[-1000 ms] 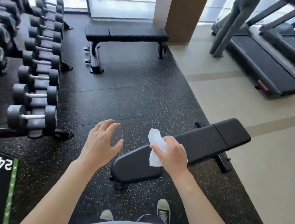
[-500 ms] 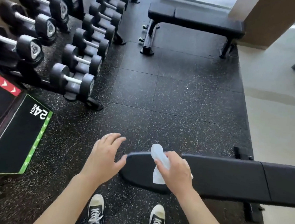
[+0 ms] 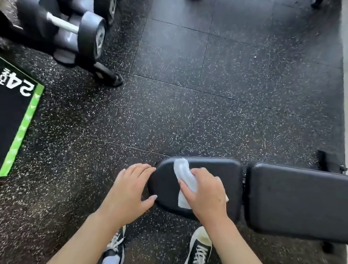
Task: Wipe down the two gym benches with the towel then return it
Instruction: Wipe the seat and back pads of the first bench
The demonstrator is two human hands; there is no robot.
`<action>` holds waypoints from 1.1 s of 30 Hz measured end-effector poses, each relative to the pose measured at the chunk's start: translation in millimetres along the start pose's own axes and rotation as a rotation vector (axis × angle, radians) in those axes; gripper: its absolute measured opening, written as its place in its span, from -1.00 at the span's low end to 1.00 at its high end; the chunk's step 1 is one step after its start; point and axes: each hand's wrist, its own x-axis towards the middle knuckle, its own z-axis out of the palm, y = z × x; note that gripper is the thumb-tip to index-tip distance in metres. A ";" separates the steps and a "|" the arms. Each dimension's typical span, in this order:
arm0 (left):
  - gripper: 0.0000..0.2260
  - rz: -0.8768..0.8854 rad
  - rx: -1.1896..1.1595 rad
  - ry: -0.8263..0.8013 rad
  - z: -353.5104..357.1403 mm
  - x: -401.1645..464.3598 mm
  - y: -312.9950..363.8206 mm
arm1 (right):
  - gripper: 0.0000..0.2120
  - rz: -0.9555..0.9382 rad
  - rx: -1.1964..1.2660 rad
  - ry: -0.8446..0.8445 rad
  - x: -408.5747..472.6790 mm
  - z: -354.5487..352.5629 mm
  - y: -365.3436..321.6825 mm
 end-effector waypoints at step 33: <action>-0.45 -0.090 -0.347 0.152 130.6 19.8 -56.5 | -0.78 -0.234 -0.242 0.220 95.5 130.9 39.0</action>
